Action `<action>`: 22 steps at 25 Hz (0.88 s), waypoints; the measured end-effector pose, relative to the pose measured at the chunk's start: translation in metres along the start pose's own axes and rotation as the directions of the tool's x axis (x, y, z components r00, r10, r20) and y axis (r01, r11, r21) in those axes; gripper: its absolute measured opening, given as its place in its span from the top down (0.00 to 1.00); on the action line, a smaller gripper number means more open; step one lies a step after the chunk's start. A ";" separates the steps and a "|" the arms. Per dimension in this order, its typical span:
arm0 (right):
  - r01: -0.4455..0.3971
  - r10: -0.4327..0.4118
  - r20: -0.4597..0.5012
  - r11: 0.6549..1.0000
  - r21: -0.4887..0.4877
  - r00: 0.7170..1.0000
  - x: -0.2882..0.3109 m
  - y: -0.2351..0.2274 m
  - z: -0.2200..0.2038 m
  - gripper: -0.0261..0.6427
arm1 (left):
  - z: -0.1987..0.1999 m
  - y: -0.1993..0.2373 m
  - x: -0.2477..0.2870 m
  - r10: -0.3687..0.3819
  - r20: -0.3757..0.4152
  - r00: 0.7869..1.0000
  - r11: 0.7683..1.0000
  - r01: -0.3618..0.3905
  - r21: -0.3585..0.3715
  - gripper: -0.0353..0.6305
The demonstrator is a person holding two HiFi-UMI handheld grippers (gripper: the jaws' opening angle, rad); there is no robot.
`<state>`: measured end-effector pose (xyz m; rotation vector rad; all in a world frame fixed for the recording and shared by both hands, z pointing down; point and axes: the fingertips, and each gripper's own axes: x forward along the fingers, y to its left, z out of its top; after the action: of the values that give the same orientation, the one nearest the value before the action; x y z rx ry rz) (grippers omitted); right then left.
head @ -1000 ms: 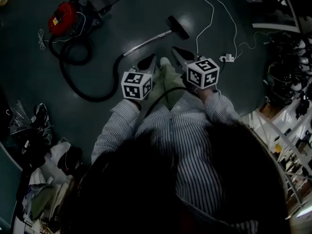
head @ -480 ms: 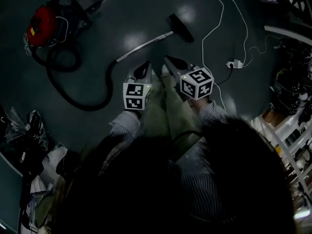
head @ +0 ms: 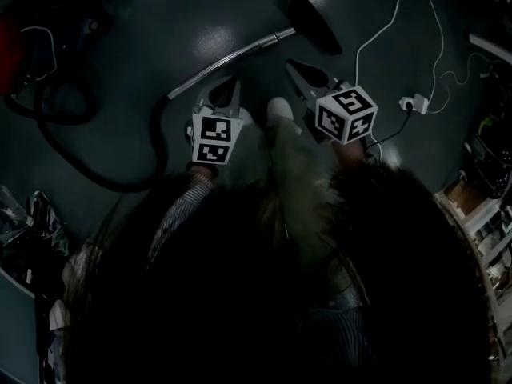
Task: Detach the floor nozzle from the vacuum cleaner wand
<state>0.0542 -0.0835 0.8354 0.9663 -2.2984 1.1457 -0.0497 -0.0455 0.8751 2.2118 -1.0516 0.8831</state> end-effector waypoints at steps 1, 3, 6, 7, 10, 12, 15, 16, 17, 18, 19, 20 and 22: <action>0.001 -0.001 -0.001 1.000 0.007 1.000 0.010 -0.011 -0.011 0.96 | -0.015 0.007 0.014 0.006 -0.013 1.000 1.000 -0.006 0.007 0.94; -0.005 0.005 -0.003 1.000 0.018 1.000 0.029 -0.027 -0.032 0.96 | -0.044 0.022 0.039 0.028 -0.041 0.999 0.999 -0.027 0.018 0.94; -0.020 0.020 -0.004 1.000 0.019 1.000 0.053 -0.044 -0.056 0.96 | -0.078 0.041 0.073 0.054 -0.075 0.996 0.998 -0.052 0.028 0.94; -0.022 0.022 0.000 1.000 0.020 1.000 0.061 -0.050 -0.062 0.96 | -0.086 0.044 0.084 0.053 -0.085 0.995 0.998 -0.050 0.036 0.94; -0.020 0.019 0.015 0.999 0.031 1.000 0.082 -0.068 -0.077 0.96 | -0.105 0.045 0.114 0.026 -0.112 0.993 0.997 -0.017 0.079 0.93; -0.017 0.017 0.021 0.999 0.037 1.000 0.095 -0.079 -0.084 0.96 | -0.117 0.041 0.131 -0.001 -0.142 0.990 0.993 0.018 0.114 0.85; -0.023 0.022 0.026 0.999 0.031 0.999 0.109 -0.088 -0.091 0.96 | -0.134 0.040 0.151 -0.014 -0.183 0.983 0.984 0.047 0.175 0.80; -0.027 0.027 0.030 0.999 0.032 0.999 0.113 -0.091 -0.092 0.96 | -0.140 0.041 0.158 -0.014 -0.200 0.980 0.978 0.055 0.202 0.77; -0.030 0.029 0.034 0.999 0.035 0.999 0.116 -0.095 -0.093 0.96 | -0.145 0.042 0.165 -0.013 -0.221 0.975 0.970 0.066 0.235 0.73; -0.031 0.030 0.039 0.999 0.039 0.999 0.119 -0.098 -0.094 0.96 | -0.150 0.043 0.172 -0.012 -0.243 0.970 0.960 0.080 0.269 0.70; -0.032 0.030 0.044 0.999 0.045 0.999 0.121 -0.102 -0.095 0.96 | -0.155 0.045 0.179 -0.012 -0.265 0.964 0.950 0.093 0.297 0.68; -0.032 0.030 0.046 0.998 0.051 0.999 0.123 -0.105 -0.097 0.96 | -0.160 0.046 0.184 -0.013 -0.286 0.958 0.942 0.108 0.319 0.66; -0.034 0.031 0.045 0.997 0.064 0.998 0.127 -0.110 -0.103 0.96 | -0.170 0.049 0.194 -0.013 -0.326 0.945 0.924 0.136 0.357 0.64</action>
<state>0.0523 -0.0984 1.0319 0.9906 -2.3332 1.2304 -0.0512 -0.0453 1.1376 2.2811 -0.6797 1.4509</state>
